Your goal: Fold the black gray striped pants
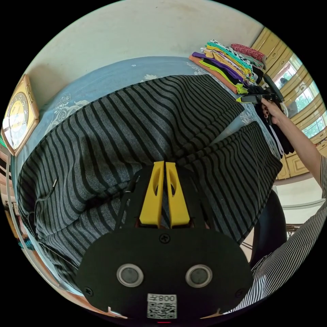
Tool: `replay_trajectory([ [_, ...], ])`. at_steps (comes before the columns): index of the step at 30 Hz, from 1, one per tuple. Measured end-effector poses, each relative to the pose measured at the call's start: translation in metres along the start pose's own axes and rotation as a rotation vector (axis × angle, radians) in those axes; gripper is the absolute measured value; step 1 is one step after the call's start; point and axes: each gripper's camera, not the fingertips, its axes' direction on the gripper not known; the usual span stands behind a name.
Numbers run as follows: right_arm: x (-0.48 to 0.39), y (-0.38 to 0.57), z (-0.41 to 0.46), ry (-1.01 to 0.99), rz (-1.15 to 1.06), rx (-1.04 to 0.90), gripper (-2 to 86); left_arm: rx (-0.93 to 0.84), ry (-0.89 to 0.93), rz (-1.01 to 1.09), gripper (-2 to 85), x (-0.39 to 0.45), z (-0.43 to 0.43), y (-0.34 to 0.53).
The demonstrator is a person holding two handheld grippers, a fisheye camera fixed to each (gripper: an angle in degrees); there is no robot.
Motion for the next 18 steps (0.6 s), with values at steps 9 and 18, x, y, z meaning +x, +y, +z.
replay_trajectory([
  [9,0.005,-0.005,-0.036,-0.088,-0.089,0.066,0.7,0.055,0.036,-0.013,0.6,-0.002,0.043,0.001],
  [18,0.016,0.035,0.015,-0.008,-0.104,-0.139,0.5,-0.008,0.047,0.033,1.4,0.006,0.11,0.007],
])
